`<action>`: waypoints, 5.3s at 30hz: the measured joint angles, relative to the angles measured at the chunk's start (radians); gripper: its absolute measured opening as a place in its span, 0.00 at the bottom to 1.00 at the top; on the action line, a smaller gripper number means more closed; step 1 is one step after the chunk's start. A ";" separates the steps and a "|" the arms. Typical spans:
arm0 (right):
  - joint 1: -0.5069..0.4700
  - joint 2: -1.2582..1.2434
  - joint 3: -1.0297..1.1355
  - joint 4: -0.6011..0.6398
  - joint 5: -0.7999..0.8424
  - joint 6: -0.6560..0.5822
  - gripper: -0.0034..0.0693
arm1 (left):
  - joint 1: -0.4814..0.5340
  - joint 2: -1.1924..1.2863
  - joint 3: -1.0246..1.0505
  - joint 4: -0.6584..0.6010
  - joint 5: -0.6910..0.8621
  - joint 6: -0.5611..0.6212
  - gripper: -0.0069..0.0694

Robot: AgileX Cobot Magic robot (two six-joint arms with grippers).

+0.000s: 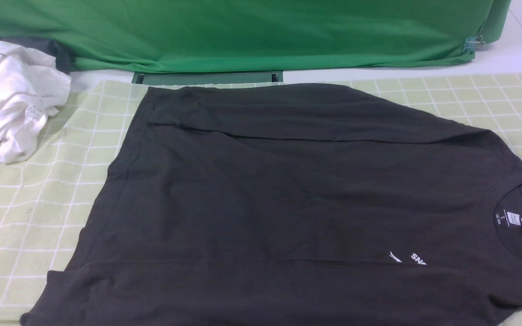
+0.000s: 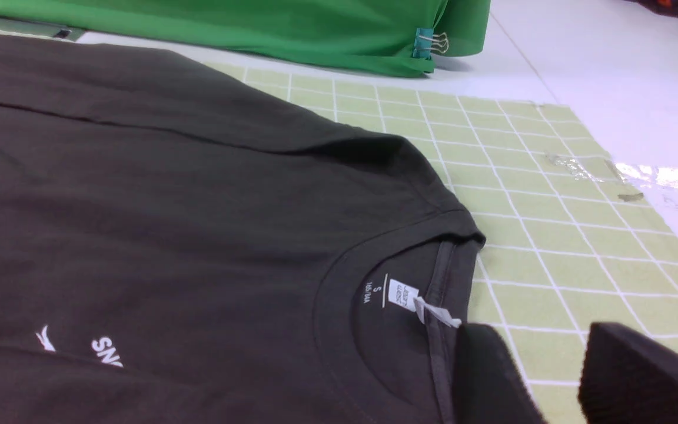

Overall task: Fold a long-sleeved shirt over a green coffee tablecloth.
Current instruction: 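Grasp the left edge of the dark T-shirt lying flat on the table, then fold the left side of the black T-shirt inward over its body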

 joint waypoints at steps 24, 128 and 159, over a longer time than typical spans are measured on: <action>0.000 0.000 0.000 0.000 0.000 0.000 0.38 | 0.000 0.000 0.000 0.000 0.000 0.000 0.14; 0.546 0.585 -0.720 0.061 0.462 0.296 0.10 | 0.000 1.507 -0.631 0.097 0.331 -0.163 0.71; 0.546 0.585 -0.720 0.061 0.425 0.282 0.14 | -0.037 1.519 -0.694 0.150 0.511 -0.148 0.47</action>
